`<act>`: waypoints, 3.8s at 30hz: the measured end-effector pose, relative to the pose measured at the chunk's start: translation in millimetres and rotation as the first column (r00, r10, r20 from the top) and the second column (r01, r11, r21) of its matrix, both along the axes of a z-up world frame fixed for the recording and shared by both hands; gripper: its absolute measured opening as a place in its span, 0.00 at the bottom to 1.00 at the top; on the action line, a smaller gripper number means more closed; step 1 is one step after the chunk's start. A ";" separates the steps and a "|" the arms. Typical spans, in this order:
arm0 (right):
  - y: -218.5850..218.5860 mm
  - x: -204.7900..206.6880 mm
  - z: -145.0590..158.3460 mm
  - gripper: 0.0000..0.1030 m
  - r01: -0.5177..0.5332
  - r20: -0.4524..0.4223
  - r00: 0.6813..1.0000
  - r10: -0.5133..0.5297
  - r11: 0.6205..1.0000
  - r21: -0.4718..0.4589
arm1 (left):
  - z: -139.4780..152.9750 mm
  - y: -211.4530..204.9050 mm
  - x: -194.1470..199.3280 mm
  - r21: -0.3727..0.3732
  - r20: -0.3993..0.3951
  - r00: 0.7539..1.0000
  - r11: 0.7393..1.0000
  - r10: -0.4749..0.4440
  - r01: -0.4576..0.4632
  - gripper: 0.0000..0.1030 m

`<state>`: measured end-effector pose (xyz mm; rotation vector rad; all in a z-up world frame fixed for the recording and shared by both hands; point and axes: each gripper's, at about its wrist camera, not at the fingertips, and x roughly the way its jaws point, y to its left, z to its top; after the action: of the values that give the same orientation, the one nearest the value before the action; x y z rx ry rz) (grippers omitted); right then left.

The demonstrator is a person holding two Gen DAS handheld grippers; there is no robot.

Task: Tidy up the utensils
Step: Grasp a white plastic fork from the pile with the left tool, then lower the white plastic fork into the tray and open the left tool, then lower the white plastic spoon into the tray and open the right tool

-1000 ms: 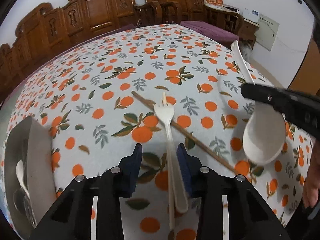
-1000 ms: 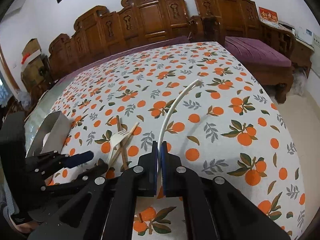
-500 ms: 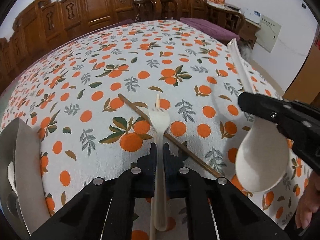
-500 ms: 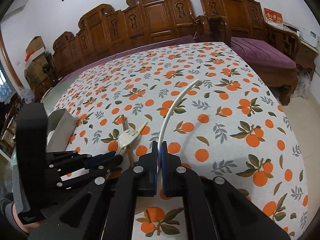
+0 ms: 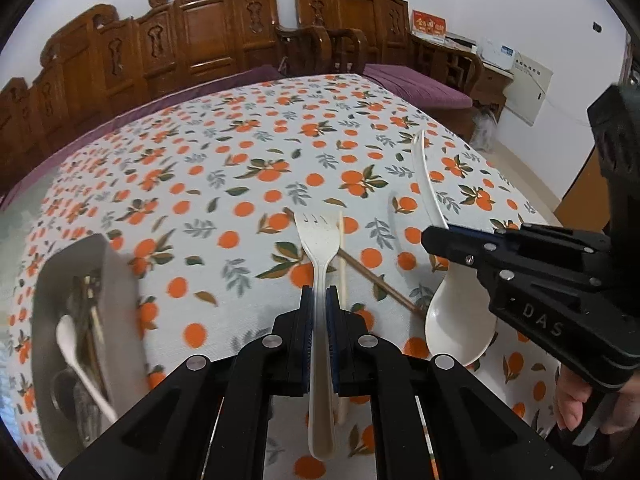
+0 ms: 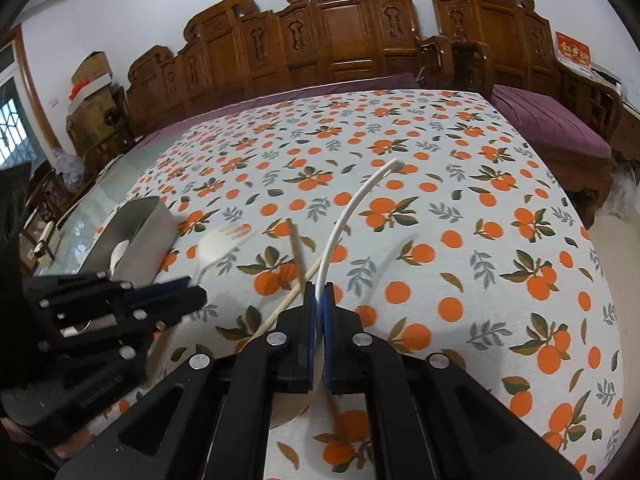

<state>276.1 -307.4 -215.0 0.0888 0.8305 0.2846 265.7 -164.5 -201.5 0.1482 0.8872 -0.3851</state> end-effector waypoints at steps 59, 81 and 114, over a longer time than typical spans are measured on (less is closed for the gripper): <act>124.4 -37.5 11.1 0.04 -0.265 0.006 0.964 0.265 0.963 -0.051 | -13.8 200.6 7.1 0.032 -0.036 0.948 0.949 0.316 -0.315 0.14; 220.1 -0.4 48.3 0.04 -0.372 0.059 0.926 0.374 0.927 -0.039 | 43.3 252.2 -7.8 -0.040 0.134 0.912 0.922 0.387 -0.385 0.81; 257.7 17.8 -3.0 0.11 -0.406 -0.046 0.913 0.405 0.913 -0.035 | 50.9 283.9 -11.5 -0.050 0.160 0.871 0.885 0.464 -0.463 0.90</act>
<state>293.8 -49.7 -218.0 -0.1234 0.8887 0.6588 254.2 119.5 -150.6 -0.0449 0.7242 0.0747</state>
